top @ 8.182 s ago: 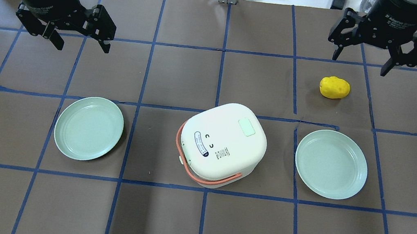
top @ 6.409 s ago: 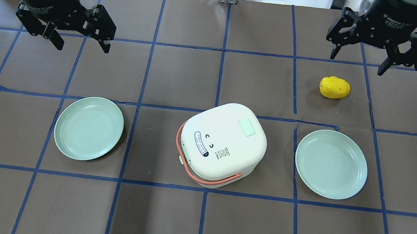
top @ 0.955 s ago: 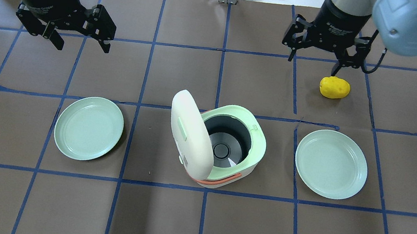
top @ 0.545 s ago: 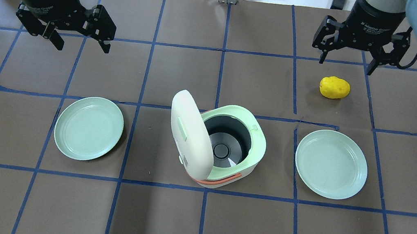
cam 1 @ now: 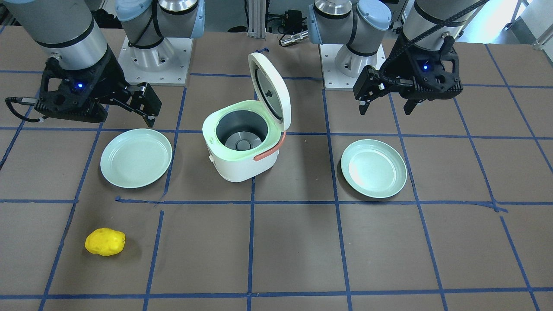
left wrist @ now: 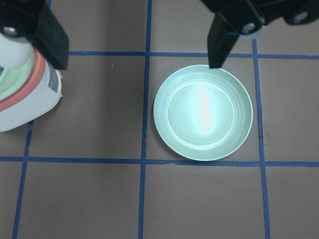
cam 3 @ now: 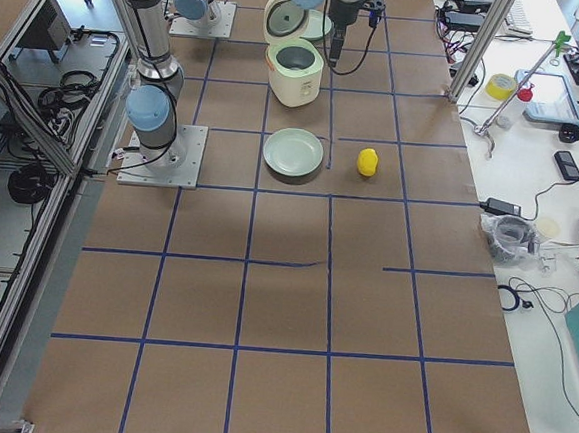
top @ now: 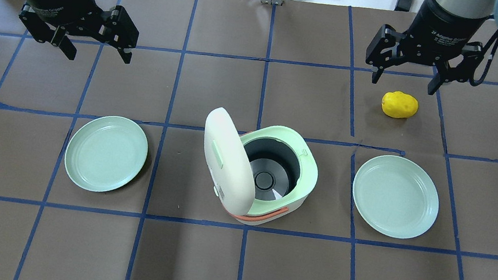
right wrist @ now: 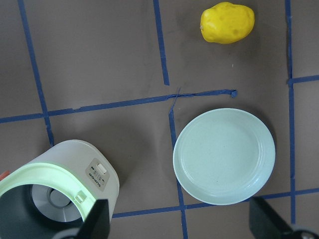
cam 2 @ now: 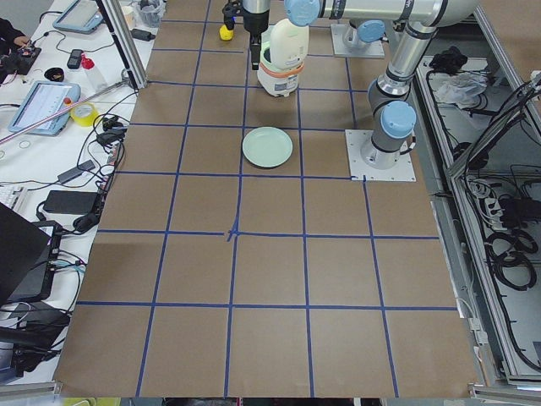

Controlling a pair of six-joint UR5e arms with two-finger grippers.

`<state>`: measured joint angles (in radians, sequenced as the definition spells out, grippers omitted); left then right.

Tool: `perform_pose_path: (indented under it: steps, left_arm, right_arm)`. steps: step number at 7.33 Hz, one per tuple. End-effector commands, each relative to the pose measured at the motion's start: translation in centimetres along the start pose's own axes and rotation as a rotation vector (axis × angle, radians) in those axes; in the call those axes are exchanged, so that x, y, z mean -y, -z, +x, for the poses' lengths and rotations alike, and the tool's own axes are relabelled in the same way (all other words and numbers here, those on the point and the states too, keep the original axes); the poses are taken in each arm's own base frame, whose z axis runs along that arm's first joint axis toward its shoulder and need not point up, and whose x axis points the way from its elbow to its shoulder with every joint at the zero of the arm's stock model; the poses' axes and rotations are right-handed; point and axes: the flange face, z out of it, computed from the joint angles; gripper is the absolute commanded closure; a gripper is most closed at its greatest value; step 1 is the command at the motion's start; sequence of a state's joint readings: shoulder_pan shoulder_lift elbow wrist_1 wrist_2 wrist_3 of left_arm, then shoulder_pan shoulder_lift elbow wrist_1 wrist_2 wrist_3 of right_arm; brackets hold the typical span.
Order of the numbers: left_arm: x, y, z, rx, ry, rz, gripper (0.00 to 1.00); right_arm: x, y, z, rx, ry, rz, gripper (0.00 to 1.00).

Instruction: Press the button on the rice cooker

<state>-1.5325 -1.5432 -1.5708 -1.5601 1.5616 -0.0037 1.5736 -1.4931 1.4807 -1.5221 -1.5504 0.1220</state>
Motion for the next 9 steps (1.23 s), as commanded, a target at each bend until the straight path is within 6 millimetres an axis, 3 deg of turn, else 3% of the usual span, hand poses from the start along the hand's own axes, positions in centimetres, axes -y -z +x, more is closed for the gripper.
perform_pose_path:
  steps: [1, 9]
  left_arm:
    - [0.00, 0.00, 0.00, 0.000, -0.001, 0.000, 0.00]
    - [0.00, 0.00, 0.00, 0.000, -0.001, 0.000, 0.00]
  right_arm:
    - [-0.12, 0.44, 0.20, -0.005, 0.001, 0.002, 0.00]
    - [-0.23, 0.69, 0.61, -0.021, -0.004, -0.009, 0.00]
